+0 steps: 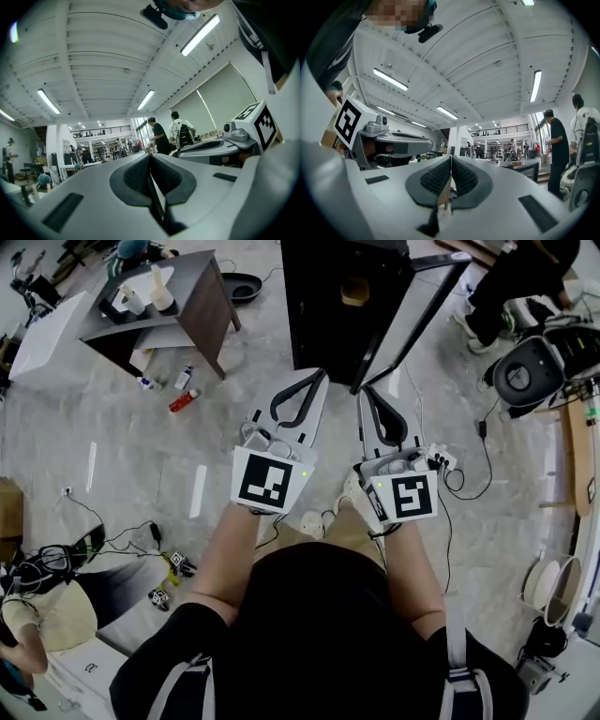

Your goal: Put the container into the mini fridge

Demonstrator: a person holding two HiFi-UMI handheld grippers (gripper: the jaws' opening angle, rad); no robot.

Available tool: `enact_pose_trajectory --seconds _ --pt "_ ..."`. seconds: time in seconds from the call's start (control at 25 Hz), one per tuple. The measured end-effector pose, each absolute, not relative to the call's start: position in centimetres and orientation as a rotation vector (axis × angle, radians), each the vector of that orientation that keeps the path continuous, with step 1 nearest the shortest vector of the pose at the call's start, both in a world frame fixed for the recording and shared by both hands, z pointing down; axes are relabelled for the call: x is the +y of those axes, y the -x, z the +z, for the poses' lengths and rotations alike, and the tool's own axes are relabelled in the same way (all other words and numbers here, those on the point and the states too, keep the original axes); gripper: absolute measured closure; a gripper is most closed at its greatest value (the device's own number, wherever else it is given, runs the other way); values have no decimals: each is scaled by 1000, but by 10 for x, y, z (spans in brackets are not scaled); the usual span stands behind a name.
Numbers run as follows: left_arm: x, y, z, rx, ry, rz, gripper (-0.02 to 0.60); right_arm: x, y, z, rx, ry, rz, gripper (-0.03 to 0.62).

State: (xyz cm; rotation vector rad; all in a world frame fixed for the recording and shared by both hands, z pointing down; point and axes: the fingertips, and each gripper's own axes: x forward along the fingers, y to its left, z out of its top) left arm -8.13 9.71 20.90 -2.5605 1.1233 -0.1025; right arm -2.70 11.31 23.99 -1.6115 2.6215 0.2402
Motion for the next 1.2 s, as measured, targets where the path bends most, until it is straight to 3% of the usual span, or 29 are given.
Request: enact_pose_trajectory --seconds 1.2 --pt "120 78 218 1149 2544 -66 558 144 32 235 2620 1708 351 557"
